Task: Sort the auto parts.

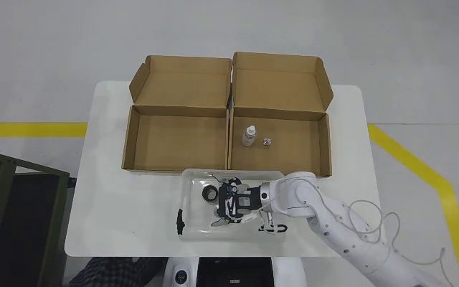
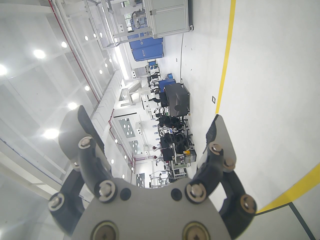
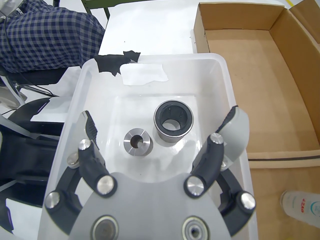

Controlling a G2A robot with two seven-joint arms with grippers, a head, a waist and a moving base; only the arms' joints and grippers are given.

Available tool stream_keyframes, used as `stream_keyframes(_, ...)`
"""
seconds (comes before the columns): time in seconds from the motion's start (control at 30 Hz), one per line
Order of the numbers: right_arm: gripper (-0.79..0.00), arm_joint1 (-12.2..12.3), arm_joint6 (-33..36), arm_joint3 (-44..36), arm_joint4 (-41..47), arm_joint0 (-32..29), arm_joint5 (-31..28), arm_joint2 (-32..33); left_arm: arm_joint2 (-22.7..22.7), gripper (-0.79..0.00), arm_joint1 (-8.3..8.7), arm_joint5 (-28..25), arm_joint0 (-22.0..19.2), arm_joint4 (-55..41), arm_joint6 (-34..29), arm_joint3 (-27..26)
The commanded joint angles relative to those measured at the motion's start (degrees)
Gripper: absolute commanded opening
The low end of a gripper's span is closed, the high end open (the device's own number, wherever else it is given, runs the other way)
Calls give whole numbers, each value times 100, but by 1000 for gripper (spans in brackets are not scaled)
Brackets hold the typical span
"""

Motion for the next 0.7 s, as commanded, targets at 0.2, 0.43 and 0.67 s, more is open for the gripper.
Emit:
stream_keyframes(0.2, 0, -131, 342, -81, -235, 288, 193, -248, 0, 0, 0, 0, 0, 0, 0, 0)
stream_keyframes(0.43, -31, -214, 660, -79, -271, 394, 331, -387, 0, 0, 0, 0, 0, 0, 0, 0)
stream_keyframes(0.67, -43, -251, 1022, -58, -228, 393, 477, -405, 0, 0, 0, 0, 0, 0, 0, 0)
